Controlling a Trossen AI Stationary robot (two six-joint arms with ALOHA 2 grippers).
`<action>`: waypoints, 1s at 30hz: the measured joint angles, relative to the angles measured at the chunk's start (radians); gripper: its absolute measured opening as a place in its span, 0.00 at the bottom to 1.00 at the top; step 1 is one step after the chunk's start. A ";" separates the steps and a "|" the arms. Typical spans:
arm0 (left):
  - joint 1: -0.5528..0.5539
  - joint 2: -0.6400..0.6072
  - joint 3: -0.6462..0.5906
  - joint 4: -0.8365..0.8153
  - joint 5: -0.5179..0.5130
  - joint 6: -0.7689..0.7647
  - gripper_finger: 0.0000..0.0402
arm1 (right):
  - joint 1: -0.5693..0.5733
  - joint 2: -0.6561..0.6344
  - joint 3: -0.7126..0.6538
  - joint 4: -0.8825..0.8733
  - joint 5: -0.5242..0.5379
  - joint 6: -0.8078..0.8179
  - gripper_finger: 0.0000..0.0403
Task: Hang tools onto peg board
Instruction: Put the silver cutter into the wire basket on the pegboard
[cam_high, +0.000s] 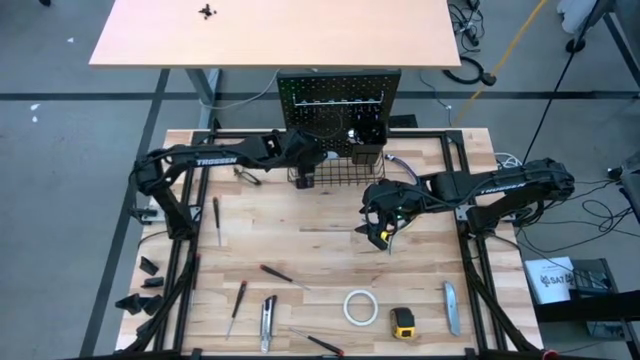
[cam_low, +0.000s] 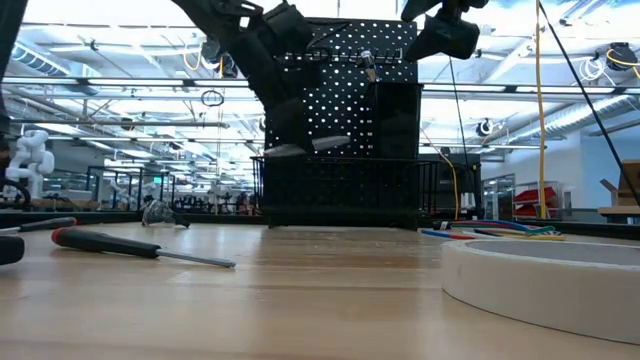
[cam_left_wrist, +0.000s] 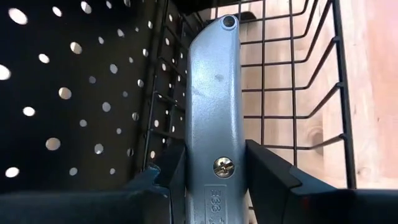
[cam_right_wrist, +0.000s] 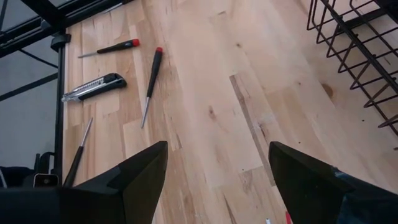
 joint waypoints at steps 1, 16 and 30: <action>0.002 0.003 0.000 0.002 0.000 0.000 0.31 | 0.000 0.000 0.000 0.000 0.000 0.001 0.68; 0.001 0.019 0.000 0.026 0.034 0.042 0.45 | 0.000 0.000 0.000 0.005 -0.001 0.006 0.68; -0.030 -0.024 -0.001 0.013 0.031 -0.011 0.74 | 0.011 0.000 0.000 0.005 -0.002 0.018 0.68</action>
